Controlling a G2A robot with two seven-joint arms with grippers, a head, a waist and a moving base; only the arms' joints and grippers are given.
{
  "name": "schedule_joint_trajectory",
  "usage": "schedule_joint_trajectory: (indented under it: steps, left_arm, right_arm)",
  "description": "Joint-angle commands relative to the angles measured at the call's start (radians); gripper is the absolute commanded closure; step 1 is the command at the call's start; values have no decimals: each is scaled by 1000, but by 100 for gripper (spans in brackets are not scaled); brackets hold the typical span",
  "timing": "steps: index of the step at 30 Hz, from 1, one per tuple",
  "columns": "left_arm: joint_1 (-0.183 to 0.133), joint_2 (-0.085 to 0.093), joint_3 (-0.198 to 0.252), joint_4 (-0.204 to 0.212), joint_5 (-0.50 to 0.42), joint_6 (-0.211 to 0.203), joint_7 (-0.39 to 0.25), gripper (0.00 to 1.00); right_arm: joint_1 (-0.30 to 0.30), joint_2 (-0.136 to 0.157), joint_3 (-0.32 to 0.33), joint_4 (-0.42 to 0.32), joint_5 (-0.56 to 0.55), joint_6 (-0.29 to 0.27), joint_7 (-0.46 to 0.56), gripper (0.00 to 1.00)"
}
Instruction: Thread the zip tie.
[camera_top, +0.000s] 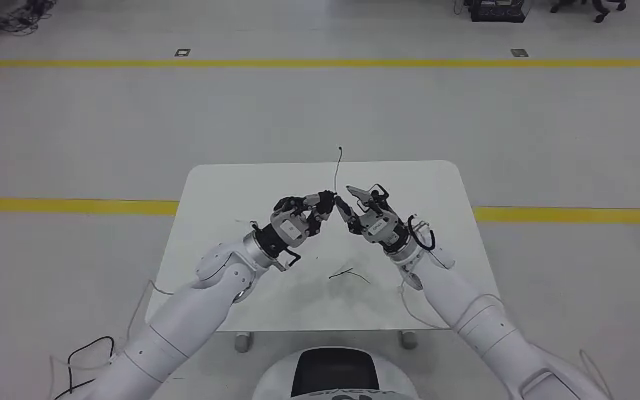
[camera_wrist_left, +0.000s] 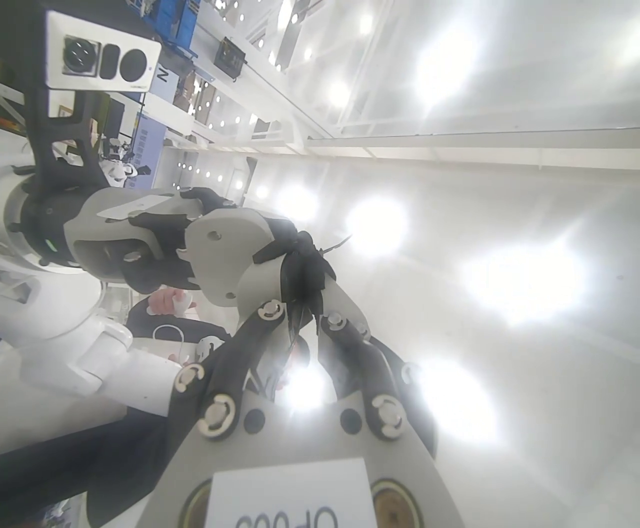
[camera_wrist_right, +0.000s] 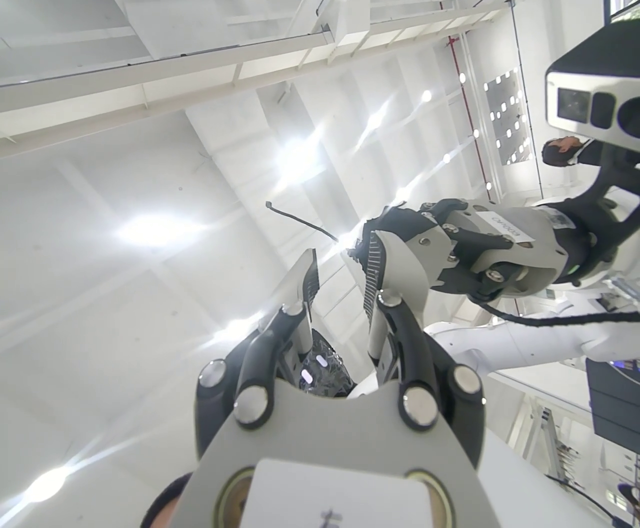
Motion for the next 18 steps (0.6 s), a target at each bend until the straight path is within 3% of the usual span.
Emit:
schedule_joint_trajectory:
  steps: [1, 12, 18]
  left_arm:
    - [1, -2, -2, 0, 1, 2, 1, 100]
    - [6, -13, -12, 4, 11, 17, 0, 100]
    - [9, -20, -17, 7, 17, 22, -2, 100]
  right_arm:
    - [-1, -3, 4, 2, -4, 1, 3, 80]
    - [-3, -21, 28, 19, -26, 10, 20, 89]
    - [-4, -30, 40, 26, -39, 21, 26, 88]
